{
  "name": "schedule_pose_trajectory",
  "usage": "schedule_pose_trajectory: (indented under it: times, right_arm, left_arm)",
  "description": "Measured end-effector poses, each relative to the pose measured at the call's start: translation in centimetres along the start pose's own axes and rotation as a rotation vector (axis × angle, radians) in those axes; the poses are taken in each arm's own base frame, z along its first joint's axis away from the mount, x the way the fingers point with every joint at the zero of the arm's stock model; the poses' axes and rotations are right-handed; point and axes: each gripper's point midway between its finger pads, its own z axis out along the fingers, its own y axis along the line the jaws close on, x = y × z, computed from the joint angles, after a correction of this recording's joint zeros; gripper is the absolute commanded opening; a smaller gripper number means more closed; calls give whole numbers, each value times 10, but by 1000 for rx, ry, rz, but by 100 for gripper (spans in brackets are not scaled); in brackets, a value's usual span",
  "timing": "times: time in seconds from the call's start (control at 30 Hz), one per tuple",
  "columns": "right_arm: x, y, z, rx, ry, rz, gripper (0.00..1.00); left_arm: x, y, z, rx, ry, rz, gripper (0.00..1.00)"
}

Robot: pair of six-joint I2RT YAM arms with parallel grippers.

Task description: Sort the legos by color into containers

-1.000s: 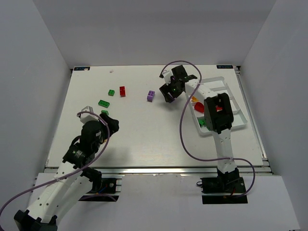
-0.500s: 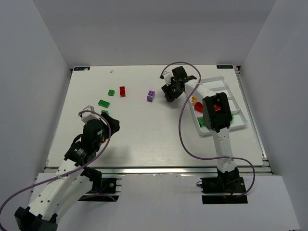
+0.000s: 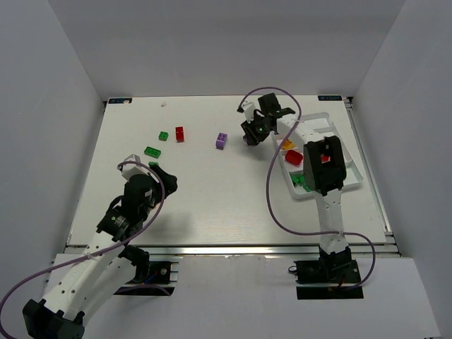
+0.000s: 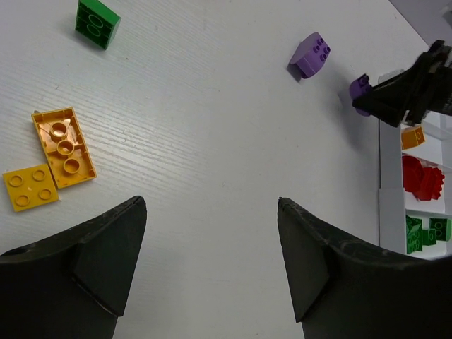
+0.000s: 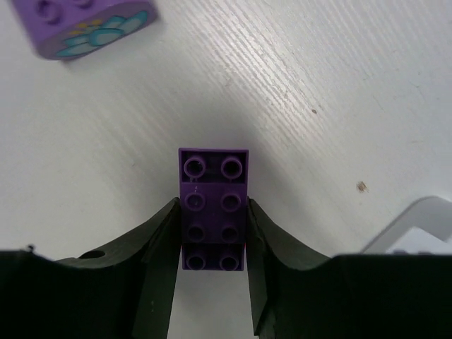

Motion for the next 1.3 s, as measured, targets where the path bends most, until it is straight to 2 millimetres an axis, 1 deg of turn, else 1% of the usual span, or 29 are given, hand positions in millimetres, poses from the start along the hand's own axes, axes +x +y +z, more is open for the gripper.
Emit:
schedule_pose_trajectory:
  times: [0.03,0.13,0.23,0.27,0.33,0.4,0.5,0.57,0.63,0.73,0.77,0.8,0.87,0.97,1.0,1.1,1.3]
  right_arm:
    - [-4,1,-9,-14,-19,-20,0]
    - [-19,-1,-48,-37,-89,-96,0]
    - [-36,-11,-99,6,-162,-210,0]
    - [-40,-17,-115,32,-183,-247,0]
    - [-45,-32,-137,87,-207,-292,0]
    - [-44,-54,-149,151,-211,-312,0]
    - [-25,-93,-150,244,-163,-320,0]
    - [-8,-119,-145,300,-112,-330,0]
    - [10,-141,-139,343,-62,-336,0]
    - [30,-166,-129,383,2,-358,6]
    - [33,-173,-125,393,18,-368,8]
    - [35,-178,-122,402,29,-379,13]
    - [37,-187,-118,421,48,-404,18]
    - [38,-195,-111,434,61,-433,25]
    - [38,-197,-110,438,63,-439,33]
    - [36,-202,-108,452,66,-462,46]
    - [34,-202,-108,455,67,-479,49]
  left_arm:
    - [1,0,1,2,1,-1,84]
    - [2,-3,3,12,8,-1,84]
    - [4,-6,6,23,15,-2,84]
    - [5,-7,7,25,19,-1,84]
    - [8,-7,9,28,27,0,84]
    - [9,-8,10,32,33,0,84]
    - [8,-11,10,44,31,-3,84]
    - [8,-12,10,48,28,-5,84]
    - [8,-12,10,50,27,-6,84]
    - [8,-12,9,52,28,-6,84]
    - [8,-12,9,52,27,-7,84]
    - [8,-12,9,53,26,-7,84]
    - [7,-12,9,55,25,-10,84]
    - [8,-12,9,56,27,-11,84]
    - [8,-12,9,58,28,-11,84]
    - [11,-12,10,59,38,-9,84]
    - [16,-14,14,65,57,-6,84]
